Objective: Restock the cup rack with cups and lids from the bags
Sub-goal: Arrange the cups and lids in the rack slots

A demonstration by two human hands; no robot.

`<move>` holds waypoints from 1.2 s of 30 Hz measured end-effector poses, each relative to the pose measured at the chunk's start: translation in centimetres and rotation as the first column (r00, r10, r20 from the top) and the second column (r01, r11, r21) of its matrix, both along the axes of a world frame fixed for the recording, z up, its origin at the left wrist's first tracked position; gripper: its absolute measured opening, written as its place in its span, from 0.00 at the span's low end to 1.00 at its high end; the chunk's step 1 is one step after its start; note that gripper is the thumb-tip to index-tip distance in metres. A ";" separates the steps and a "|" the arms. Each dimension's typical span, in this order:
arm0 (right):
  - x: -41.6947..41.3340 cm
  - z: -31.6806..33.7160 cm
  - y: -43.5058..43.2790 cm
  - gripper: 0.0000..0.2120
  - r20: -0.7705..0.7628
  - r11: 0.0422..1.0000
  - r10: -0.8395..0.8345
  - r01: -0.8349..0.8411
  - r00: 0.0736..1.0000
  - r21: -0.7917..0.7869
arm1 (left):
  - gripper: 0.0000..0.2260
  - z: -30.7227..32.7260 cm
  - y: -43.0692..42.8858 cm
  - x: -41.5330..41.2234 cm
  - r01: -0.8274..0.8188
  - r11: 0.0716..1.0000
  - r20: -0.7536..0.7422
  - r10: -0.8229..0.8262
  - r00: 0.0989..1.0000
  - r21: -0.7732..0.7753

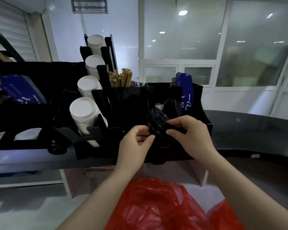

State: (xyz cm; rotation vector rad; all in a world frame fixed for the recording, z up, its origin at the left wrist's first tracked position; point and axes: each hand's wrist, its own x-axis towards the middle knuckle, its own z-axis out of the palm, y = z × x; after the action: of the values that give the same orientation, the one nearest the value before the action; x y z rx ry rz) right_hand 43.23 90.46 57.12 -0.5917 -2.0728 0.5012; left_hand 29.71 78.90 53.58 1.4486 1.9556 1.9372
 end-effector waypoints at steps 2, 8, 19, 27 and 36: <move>0.6 -0.5 0.0 0.12 -0.006 1.000 0.002 -0.002 1.000 -0.002 | 0.07 0.6 1.2 0.9 0.098 0.994 0.235 -0.108 0.966 0.052; -0.2 -2.6 0.2 0.12 0.064 0.999 0.012 -0.009 0.998 -0.044 | 0.08 0.0 3.5 2.1 0.164 0.985 0.479 -0.169 0.862 0.054; 0.4 -1.7 1.7 0.11 -0.082 0.994 -0.031 0.022 0.996 -0.108 | 0.12 -1.7 0.1 -1.0 -0.069 0.995 0.117 0.078 0.990 -0.078; -2.1 0.6 3.0 0.13 -0.047 0.996 -0.084 0.083 0.995 -0.008 | 0.14 -0.6 -1.9 -2.2 -0.191 0.978 -0.275 0.162 0.948 -0.079; -5.6 -1.3 3.6 0.11 0.493 0.910 -0.356 0.176 0.794 0.374 | 0.15 -0.3 -2.4 -3.8 -0.245 0.963 -0.383 0.185 0.905 -0.115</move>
State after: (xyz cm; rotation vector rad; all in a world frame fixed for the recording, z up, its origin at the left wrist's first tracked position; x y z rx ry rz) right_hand 37.64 94.08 55.82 -0.9033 -2.4824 -0.2033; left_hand 25.88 76.47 53.28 1.7177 2.4636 1.6162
